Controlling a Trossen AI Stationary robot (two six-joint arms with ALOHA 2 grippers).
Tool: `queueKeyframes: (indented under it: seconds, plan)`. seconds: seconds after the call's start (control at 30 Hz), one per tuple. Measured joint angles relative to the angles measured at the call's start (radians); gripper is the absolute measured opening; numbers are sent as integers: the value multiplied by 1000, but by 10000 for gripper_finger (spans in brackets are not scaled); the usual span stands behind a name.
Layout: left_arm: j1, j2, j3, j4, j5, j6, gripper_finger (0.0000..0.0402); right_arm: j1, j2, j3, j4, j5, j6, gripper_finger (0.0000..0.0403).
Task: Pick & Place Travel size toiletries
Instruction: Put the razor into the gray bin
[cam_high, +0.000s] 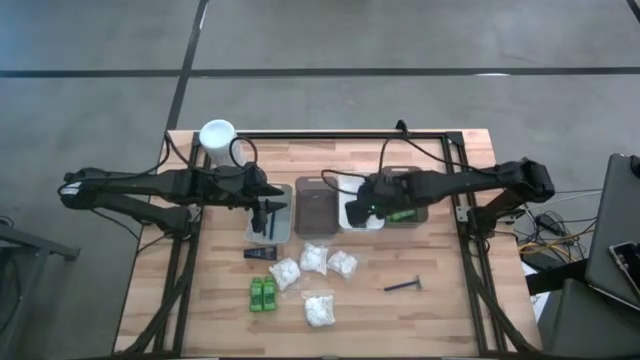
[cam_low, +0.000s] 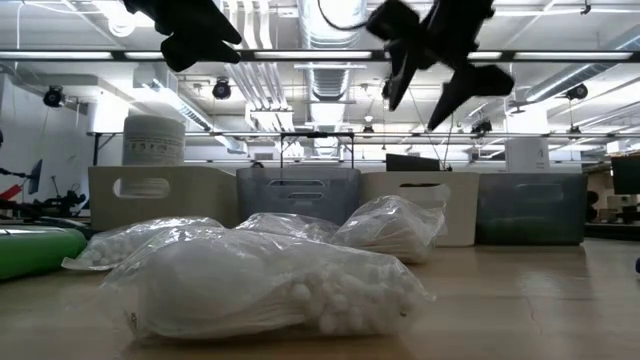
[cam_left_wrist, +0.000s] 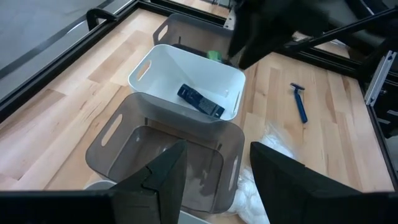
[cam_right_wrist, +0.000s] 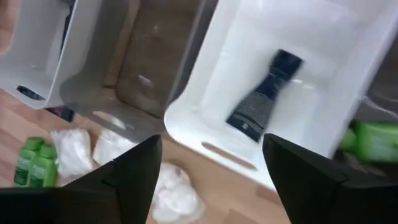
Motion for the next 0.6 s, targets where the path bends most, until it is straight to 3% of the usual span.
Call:
queueKeyframes:
  seconds: [0.23, 0.4, 0.6]
  plan:
    - [0, 0, 0, 0, 0, 0, 181, 131, -4, 127, -240, 37, 35, 294]
    - [0, 0, 0, 0, 0, 0, 181, 233, -4, 145, -297, -31, -112, 299]
    - [0, 0, 0, -2, 0, 0, 181, 361, 27, 92, -296, -151, -146, 288]
